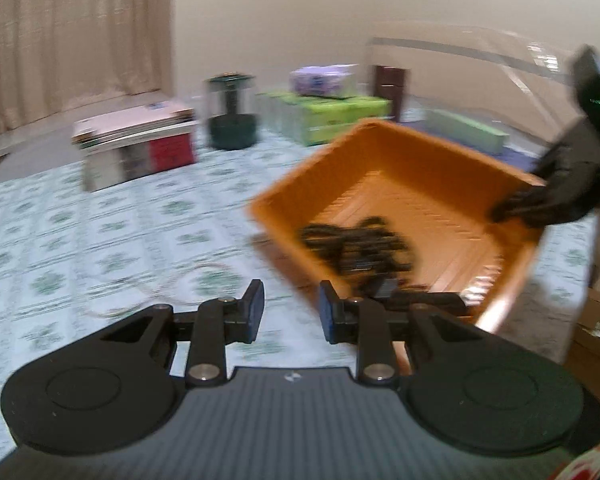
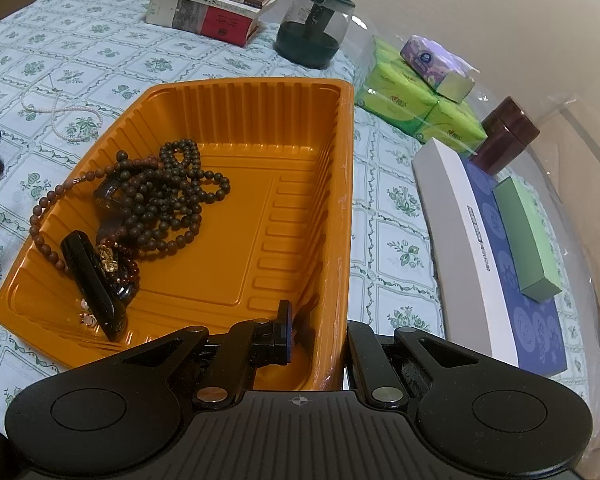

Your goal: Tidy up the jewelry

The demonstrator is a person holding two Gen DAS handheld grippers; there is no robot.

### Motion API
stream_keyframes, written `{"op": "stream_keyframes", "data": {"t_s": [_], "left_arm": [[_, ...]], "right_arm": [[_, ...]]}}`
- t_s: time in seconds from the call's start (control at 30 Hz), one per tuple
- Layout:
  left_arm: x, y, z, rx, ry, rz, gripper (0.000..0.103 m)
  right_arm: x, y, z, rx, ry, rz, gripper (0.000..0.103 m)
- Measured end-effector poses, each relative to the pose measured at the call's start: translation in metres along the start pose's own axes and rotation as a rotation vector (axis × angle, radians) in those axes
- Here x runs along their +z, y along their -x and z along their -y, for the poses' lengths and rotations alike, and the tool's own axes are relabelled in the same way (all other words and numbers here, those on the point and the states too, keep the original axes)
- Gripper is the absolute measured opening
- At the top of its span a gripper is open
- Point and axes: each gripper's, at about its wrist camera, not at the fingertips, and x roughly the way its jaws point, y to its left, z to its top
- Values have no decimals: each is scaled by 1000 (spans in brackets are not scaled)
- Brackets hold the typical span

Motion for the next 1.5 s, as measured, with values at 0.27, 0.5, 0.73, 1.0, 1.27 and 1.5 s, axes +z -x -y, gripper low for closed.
{"op": "stream_keyframes", "data": {"t_s": [0.27,0.5,0.73,1.0,1.27,1.5], "left_arm": [[2,-23,-70,188,27,-49,26],[2,-55,-79,216,-53,-110,26],[-1,-83,-76,167,-62,-155,26],[8,-102,-90,215,116,-144,26],[3,-112,-100,179,166,-182,7],[-6,-79,-103,159,171,-152,2]], "right_arm": [[0,0,0,1,0,-2,8],[2,1,-1,-1,2,-8,8],[1,-1,-1,2,3,-10,8],[1,-3,0,4,1,-15,8],[1,-4,0,4,0,-15,8],[1,-4,0,1,0,-13,8]]}}
